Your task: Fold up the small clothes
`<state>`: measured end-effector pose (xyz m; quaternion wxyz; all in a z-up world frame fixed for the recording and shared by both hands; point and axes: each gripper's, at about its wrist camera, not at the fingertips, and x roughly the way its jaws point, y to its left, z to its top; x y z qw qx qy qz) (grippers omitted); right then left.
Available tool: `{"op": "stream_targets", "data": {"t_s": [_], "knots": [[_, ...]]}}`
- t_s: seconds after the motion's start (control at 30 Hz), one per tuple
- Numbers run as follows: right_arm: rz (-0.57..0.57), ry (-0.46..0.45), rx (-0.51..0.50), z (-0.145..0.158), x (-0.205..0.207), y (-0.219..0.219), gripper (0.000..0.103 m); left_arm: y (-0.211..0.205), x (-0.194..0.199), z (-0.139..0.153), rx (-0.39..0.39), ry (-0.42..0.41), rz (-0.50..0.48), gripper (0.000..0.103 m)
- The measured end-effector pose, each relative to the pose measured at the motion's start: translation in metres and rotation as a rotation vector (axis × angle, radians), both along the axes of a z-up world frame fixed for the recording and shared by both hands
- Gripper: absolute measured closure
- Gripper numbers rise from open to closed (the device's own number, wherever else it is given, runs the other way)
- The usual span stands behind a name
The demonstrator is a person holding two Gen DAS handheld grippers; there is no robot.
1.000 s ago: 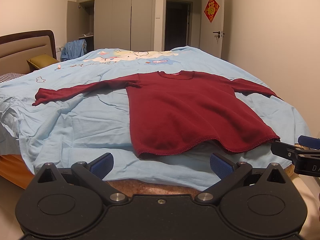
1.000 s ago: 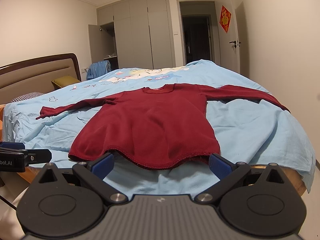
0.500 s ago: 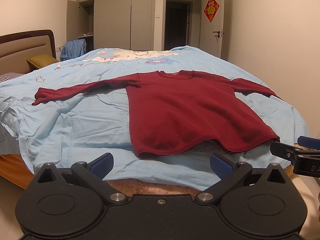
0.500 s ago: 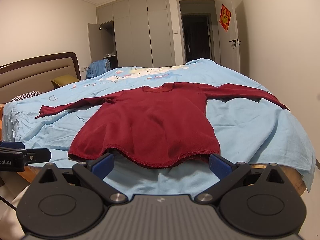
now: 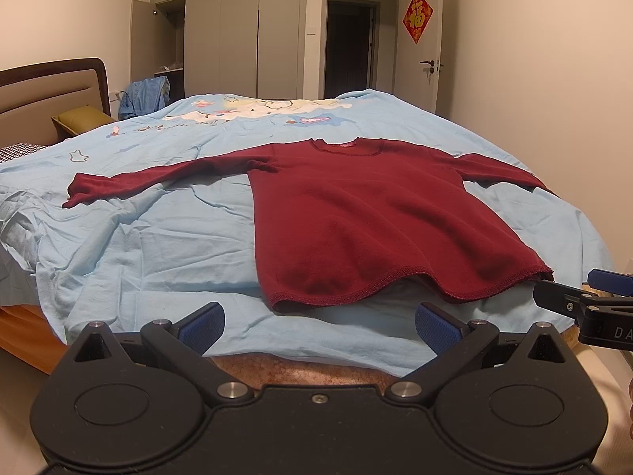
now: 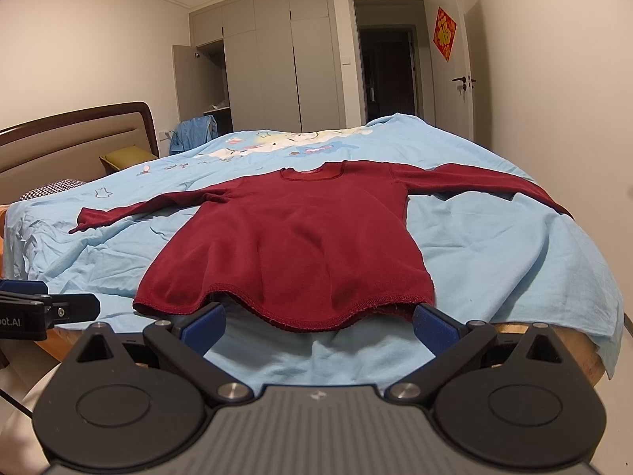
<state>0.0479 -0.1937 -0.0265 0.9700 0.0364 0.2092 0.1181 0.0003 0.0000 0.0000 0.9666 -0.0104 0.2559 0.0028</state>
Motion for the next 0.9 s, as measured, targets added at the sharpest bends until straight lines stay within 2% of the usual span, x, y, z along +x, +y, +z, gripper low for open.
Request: {"op": "stream_targets", "data": {"t_s": [0.53, 0.77, 0.9], "knots": [[-0.019, 0.047, -0.009, 0.000, 0.007, 0.000, 0.000, -0.002, -0.001, -0.009, -0.006, 0.009, -0.006, 0.001], [-0.055, 0.076, -0.033, -0.001, 0.012, 0.000, 0.000, 0.006, 0.014, 0.000, -0.045, 0.025, -0.016, 0.001], [-0.060, 0.100, -0.046, -0.001, 0.016, 0.000, 0.000, 0.005, 0.024, 0.006, -0.038, 0.037, -0.021, 0.001]]}}
